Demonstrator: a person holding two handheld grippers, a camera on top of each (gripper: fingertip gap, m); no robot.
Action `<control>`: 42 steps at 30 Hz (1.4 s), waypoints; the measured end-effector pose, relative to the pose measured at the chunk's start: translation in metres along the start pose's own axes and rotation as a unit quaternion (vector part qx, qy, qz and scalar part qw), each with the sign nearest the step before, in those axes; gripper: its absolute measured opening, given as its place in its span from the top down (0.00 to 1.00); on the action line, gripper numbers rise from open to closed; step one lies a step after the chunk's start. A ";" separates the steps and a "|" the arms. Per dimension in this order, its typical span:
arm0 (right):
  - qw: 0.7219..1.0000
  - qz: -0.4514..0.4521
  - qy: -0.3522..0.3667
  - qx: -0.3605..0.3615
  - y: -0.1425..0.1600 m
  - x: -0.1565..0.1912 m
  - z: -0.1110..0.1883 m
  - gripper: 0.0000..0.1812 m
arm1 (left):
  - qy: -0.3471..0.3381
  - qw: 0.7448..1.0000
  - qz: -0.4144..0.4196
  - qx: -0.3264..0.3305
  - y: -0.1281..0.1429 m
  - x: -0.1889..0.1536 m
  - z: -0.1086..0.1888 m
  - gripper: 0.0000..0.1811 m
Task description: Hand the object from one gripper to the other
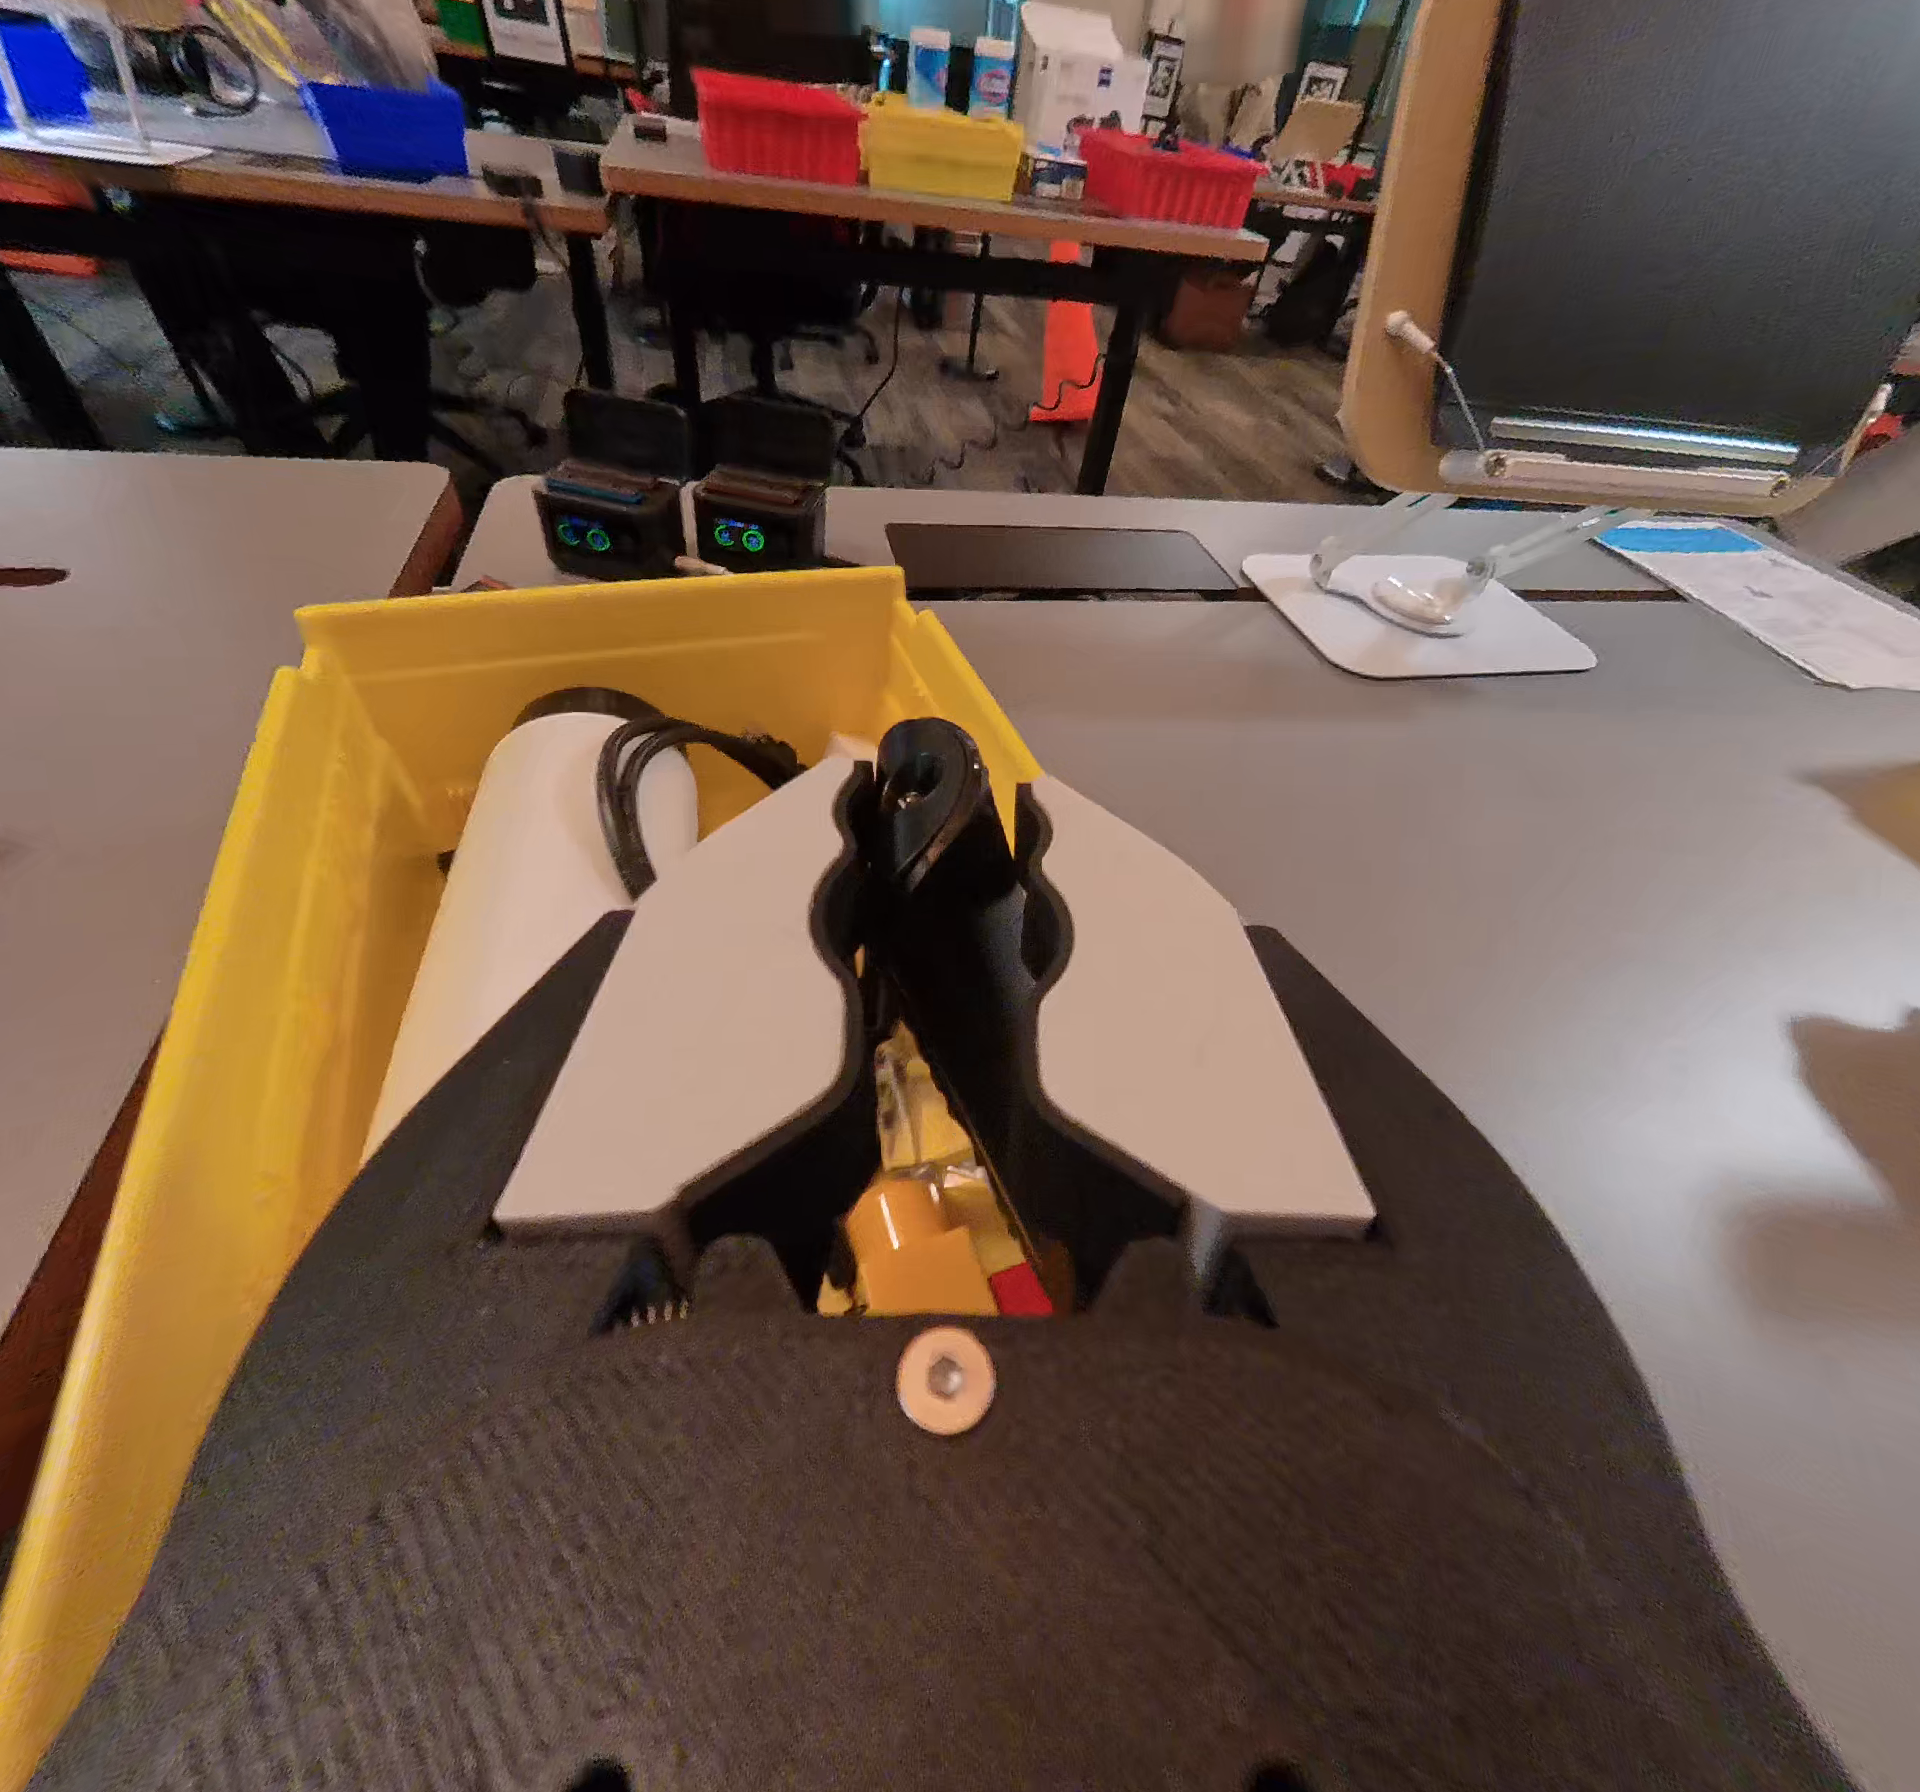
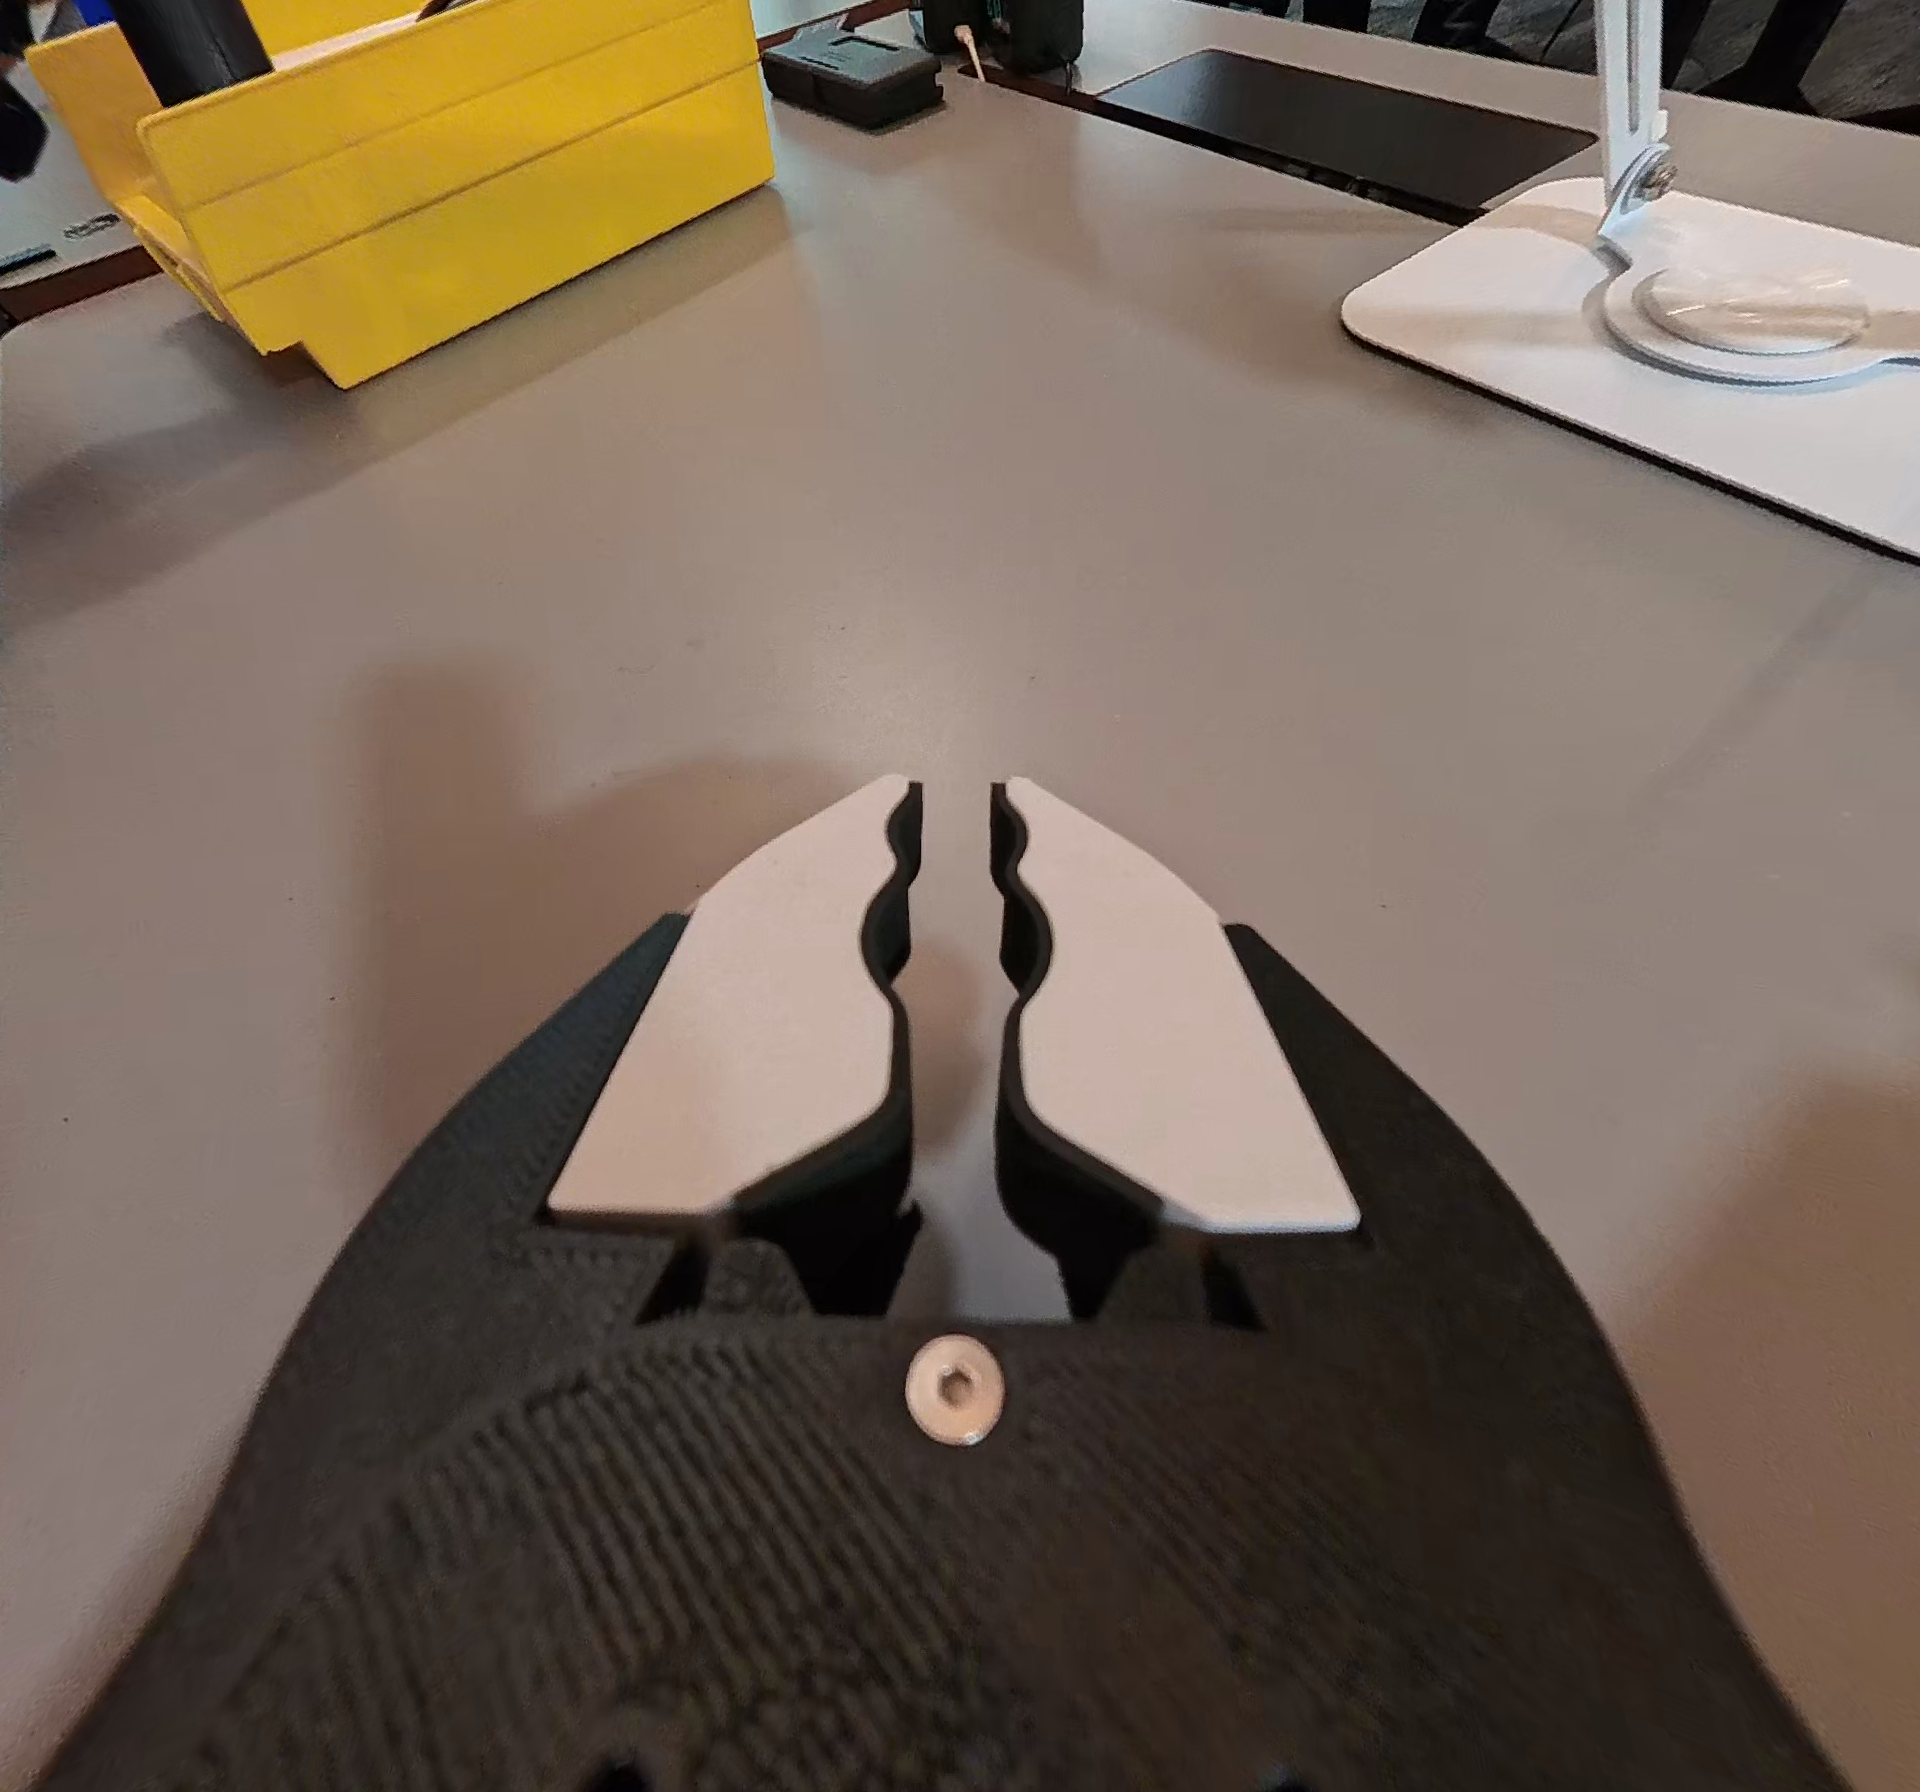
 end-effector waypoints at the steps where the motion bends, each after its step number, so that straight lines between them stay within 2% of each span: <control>1: 1.000 0.000 0.000 0.000 0.000 0.000 0.000 0.93 | 0.005 1.000 0.000 0.000 -0.001 -0.003 -0.002 0.86; 7: 1.000 -0.001 -0.002 0.001 0.000 0.000 0.000 0.93 | 0.006 1.000 -0.029 -0.004 -0.012 -0.018 -0.005 0.86; 14: 1.000 0.001 -0.003 0.004 0.000 0.000 -0.001 0.93 | 0.023 0.995 -0.069 -0.070 -0.057 -0.045 0.014 0.86; 19: 1.000 0.003 -0.008 -0.020 -0.003 0.003 0.000 0.92 | 0.084 0.987 -0.109 -0.085 -0.086 -0.084 0.024 0.86; 23: 0.997 0.008 -0.041 -0.063 -0.012 0.017 0.001 0.88 | 0.161 0.975 -0.135 -0.075 -0.096 -0.128 0.019 0.86; 28: 0.981 0.018 -0.135 -0.141 -0.026 0.053 -0.001 0.81 | 0.303 0.943 -0.125 -0.050 -0.082 -0.199 -0.010 0.86; 34: 0.959 0.017 -0.224 -0.170 -0.026 0.089 -0.011 0.72 | 0.446 0.892 -0.081 0.006 -0.033 -0.279 -0.045 0.86; 38: 0.954 0.008 -0.245 -0.172 -0.025 0.098 -0.015 0.70 | 0.511 0.858 -0.051 0.011 -0.010 -0.315 -0.051 0.86; 42: 0.939 -0.021 -0.284 -0.193 -0.027 0.105 -0.014 0.71 | 0.542 0.838 -0.053 0.002 0.003 -0.337 -0.050 0.86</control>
Point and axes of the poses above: each gripper's, where its closed fingertips meet, z back along the fingers, y out of its underside, x = y × z across the jaws, the point moved 9 cm from there along z, back along the fingers, and after that the axes turned 9 degrees about -x, right-handed, at the moved point
